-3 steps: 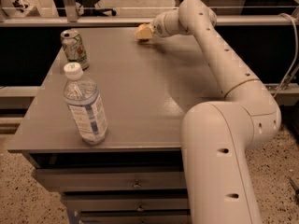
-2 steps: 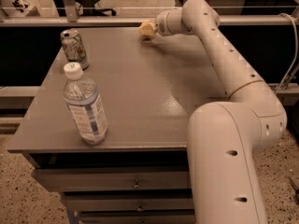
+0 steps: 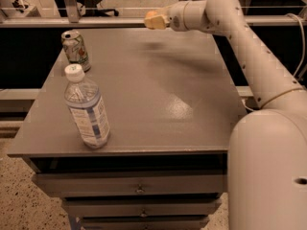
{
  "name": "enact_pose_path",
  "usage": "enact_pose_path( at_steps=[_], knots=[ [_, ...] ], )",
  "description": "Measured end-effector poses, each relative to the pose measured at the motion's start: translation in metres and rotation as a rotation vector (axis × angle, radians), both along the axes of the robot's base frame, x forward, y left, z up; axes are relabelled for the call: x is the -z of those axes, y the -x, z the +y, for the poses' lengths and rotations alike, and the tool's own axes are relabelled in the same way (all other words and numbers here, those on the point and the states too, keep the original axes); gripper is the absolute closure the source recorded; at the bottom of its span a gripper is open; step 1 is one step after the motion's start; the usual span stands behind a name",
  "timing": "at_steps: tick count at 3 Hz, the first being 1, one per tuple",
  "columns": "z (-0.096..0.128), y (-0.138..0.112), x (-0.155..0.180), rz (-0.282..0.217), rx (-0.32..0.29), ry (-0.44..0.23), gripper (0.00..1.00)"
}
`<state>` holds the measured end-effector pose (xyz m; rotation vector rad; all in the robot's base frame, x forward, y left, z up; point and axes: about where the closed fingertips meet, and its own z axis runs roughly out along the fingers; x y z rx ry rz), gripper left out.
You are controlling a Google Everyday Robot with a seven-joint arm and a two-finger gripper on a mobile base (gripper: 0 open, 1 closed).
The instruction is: Move orange near blue plastic bottle
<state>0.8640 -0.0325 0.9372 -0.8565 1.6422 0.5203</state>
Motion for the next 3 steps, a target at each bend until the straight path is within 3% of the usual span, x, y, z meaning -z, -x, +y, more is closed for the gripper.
enact_pose_path(
  at_steps=[1, 3],
  knots=[
    [-0.009, 0.055, -0.013, 0.000, -0.095, 0.024, 1.00],
    [-0.009, 0.187, -0.004, 0.051, -0.351, 0.109, 1.00]
  ],
)
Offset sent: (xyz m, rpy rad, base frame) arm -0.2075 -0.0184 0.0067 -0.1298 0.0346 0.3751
